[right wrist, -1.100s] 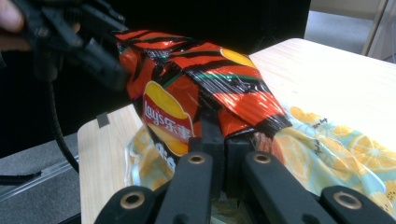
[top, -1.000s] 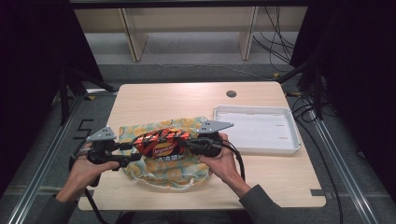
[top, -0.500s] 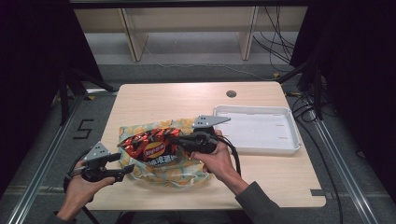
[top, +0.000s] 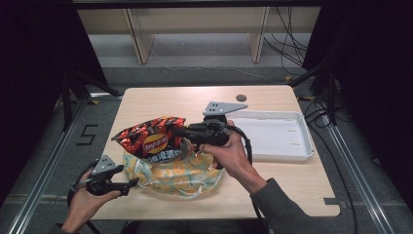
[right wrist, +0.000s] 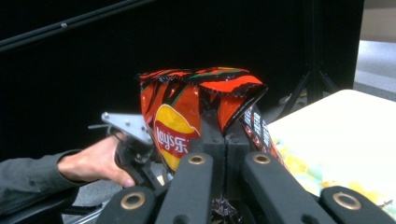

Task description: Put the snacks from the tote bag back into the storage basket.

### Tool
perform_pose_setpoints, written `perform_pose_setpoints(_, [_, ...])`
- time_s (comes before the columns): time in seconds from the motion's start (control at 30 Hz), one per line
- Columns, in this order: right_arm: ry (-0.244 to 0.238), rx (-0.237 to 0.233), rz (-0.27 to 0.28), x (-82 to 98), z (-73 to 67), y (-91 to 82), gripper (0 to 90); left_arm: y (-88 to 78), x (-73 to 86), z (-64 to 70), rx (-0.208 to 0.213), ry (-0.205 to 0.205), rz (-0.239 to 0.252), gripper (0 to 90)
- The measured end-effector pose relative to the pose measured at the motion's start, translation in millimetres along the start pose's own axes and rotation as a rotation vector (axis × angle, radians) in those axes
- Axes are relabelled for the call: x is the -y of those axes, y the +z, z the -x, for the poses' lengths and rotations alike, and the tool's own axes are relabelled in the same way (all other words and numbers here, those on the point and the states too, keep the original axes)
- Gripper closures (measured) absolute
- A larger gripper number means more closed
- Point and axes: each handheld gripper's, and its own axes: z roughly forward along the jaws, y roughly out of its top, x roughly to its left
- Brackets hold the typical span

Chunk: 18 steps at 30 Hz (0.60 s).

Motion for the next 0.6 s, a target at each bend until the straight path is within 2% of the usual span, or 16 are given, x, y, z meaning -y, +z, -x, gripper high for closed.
perform_pose_setpoints(0.03, [0.0,0.0,0.0,0.0,0.0,0.0,90.0,0.1,-0.2,-0.2,0.001,0.003,-0.002,24.9])
perform_pose_setpoints(0.07, [-0.022,0.006,-0.001,-2.7,0.9,-1.7,90.0,0.3,-0.1,-0.1,-0.001,0.003,-0.002,24.7])
perform_pose_setpoints(0.2, [-0.035,0.029,-0.019,-16.6,-3.0,-13.3,90.0,0.9,1.1,-1.2,-0.01,0.003,-0.001,24.5])
perform_pose_setpoints(0.33, [-0.063,0.071,-0.01,-28.6,-0.8,-31.7,90.0,0.5,1.6,-1.3,-0.009,0.0,-0.003,24.3])
perform_pose_setpoints(0.5, [-0.069,0.116,0.0,-32.6,6.3,-48.7,90.0,0.8,1.7,-0.8,-0.009,0.003,-0.006,24.3])
perform_pose_setpoints(0.53, [-0.05,0.14,-0.002,-33.5,9.7,-56.0,90.0,1.1,2.4,-0.5,-0.005,-0.002,-0.007,24.4])
perform_pose_setpoints(0.6, [-0.051,0.146,0.002,-33.9,11.7,-59.2,90.0,1.1,2.0,-0.9,-0.006,0.006,-0.007,24.3])
